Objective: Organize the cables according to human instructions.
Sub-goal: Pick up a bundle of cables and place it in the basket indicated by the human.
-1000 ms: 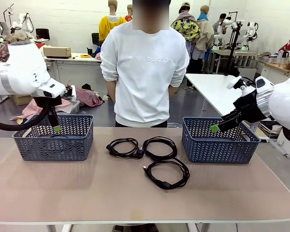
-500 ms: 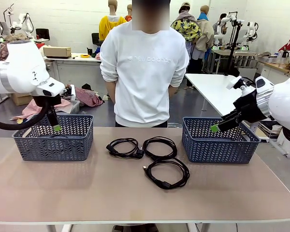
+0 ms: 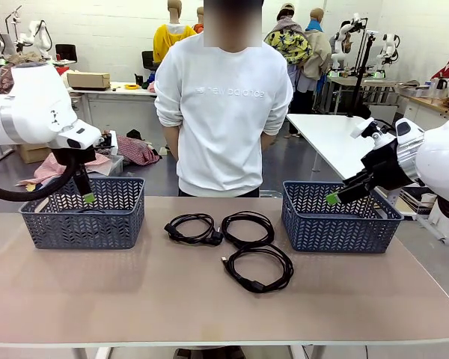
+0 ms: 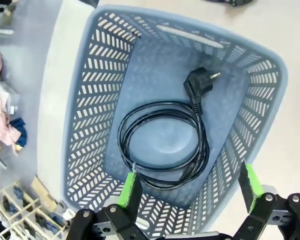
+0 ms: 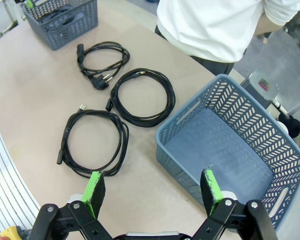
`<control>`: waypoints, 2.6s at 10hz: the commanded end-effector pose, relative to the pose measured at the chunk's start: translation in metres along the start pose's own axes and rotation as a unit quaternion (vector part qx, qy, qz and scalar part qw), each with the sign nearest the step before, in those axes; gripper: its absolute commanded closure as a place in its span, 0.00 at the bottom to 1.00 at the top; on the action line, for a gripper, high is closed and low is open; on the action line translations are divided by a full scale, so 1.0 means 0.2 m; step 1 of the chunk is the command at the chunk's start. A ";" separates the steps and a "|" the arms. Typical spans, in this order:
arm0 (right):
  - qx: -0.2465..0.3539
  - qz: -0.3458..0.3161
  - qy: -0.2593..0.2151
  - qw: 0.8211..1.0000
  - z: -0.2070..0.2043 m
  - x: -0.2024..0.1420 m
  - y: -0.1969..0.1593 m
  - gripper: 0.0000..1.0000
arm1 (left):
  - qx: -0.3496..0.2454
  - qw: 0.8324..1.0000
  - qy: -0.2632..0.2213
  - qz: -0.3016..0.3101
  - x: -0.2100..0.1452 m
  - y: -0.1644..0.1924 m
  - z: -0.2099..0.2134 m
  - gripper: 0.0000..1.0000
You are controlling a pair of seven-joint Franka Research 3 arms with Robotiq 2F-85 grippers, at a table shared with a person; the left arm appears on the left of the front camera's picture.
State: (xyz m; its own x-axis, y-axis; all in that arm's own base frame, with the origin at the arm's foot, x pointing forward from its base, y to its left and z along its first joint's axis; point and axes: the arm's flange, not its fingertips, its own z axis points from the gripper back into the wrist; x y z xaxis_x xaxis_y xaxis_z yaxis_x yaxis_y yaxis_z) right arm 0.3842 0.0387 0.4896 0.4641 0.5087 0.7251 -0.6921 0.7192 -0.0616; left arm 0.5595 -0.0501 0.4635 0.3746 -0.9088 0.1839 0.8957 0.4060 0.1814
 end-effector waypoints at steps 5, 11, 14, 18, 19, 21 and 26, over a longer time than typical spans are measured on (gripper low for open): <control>0.003 -0.003 -0.004 1.000 0.00 0.00 0.00 0.00 | -0.037 0.995 -0.088 0.014 0.05 -0.50 0.17 0.00; 0.003 -0.003 -0.004 1.000 0.00 0.00 0.00 0.00 | -0.065 0.990 -0.121 -0.024 0.04 -0.87 0.11 0.00; 0.003 -0.003 -0.004 1.000 0.00 0.00 0.00 0.00 | -0.065 0.993 -0.099 -0.018 0.08 -0.89 0.12 0.00; 0.003 -0.003 -0.004 1.000 0.00 0.00 0.00 0.00 | -0.065 0.993 -0.099 -0.018 0.08 -0.89 0.12 0.00; 0.003 -0.003 -0.004 1.000 0.00 0.00 0.00 0.00 | -0.065 0.993 -0.099 -0.018 0.08 -0.89 0.12 0.00; 0.003 -0.003 -0.004 1.000 0.00 0.00 0.00 0.00 | -0.065 0.993 -0.099 -0.018 0.08 -0.89 0.12 0.00; 0.003 -0.003 -0.004 1.000 0.00 0.00 0.00 0.00 | -0.065 0.993 -0.099 -0.018 0.08 -0.89 0.12 0.00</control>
State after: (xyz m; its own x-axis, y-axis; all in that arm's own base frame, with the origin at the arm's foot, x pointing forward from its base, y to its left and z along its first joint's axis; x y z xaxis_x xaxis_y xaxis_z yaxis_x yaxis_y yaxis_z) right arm 0.3842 0.0388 0.4896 0.4641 0.5090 0.7249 -0.6922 0.7190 -0.0617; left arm 0.3987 -0.1373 0.4553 0.2911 -0.8825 0.3694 0.9379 0.3395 0.0719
